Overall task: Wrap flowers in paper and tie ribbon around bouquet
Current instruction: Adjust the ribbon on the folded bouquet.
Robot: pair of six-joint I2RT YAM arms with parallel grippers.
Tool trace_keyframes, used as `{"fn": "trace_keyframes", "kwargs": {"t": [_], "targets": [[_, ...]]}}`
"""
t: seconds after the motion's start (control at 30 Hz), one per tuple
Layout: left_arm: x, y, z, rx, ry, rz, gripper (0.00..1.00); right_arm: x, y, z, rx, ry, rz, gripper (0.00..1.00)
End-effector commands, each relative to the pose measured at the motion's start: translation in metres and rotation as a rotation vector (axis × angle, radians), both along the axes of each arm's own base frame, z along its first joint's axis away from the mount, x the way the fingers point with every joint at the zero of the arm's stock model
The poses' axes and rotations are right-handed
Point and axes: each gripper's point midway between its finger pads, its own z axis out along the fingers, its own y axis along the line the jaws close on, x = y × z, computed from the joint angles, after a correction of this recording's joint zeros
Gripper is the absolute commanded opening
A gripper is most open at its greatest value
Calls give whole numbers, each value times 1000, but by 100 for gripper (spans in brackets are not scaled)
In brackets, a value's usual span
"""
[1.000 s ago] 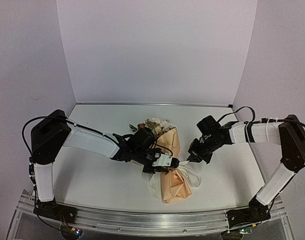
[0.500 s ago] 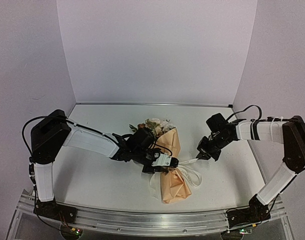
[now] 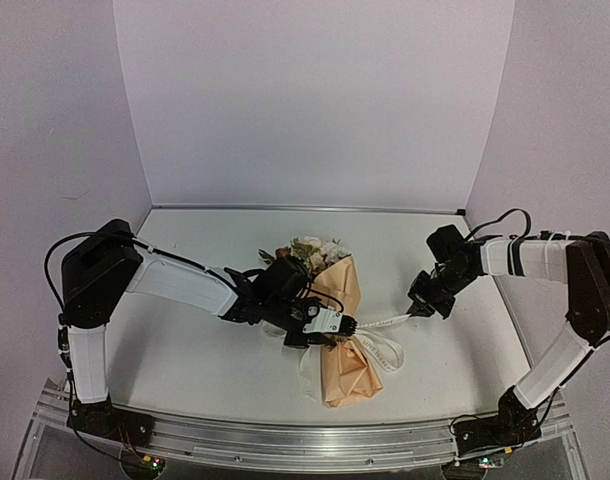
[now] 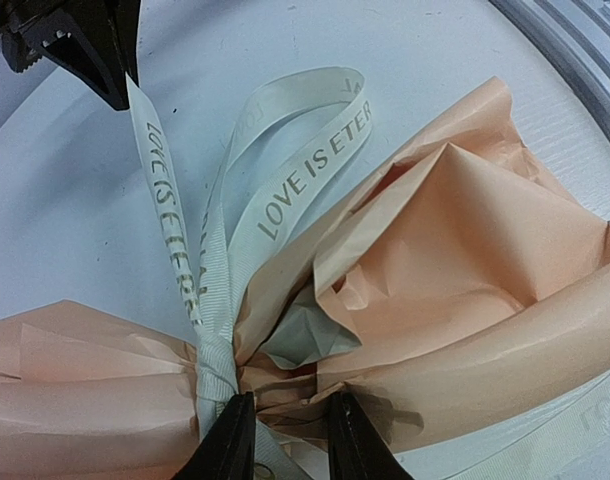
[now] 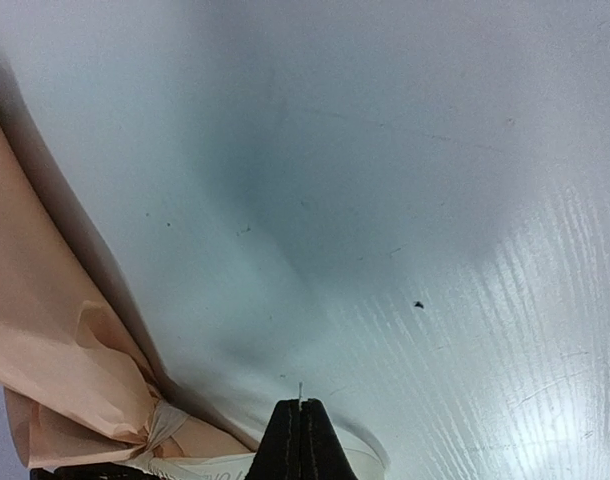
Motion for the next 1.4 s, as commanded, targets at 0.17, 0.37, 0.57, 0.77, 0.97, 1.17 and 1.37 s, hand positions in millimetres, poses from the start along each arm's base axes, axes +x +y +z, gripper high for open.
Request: {"fn": "trace_keyframes", "kwargs": {"t": [0.17,0.37,0.57,0.77,0.97,1.17,1.37], "targets": [[-8,12,-14,41,56,1,27,3,-21,4,-61,-17,10,0],[-7,14,-12,39,54,4,27,3,-36,-3,-89,4,-28,0],[-4,10,-2,3,46,15,29,10,-27,8,-55,-29,28,6],[11,2,49,-150,34,80,45,8,-28,30,-93,-113,122,25],[31,5,146,-391,67,255,53,-15,-43,57,-326,-224,312,37],[63,46,194,-589,253,653,59,-42,-41,63,-372,-293,429,47],[90,107,149,-588,616,1099,57,-77,-16,52,-334,-266,569,47]]}}
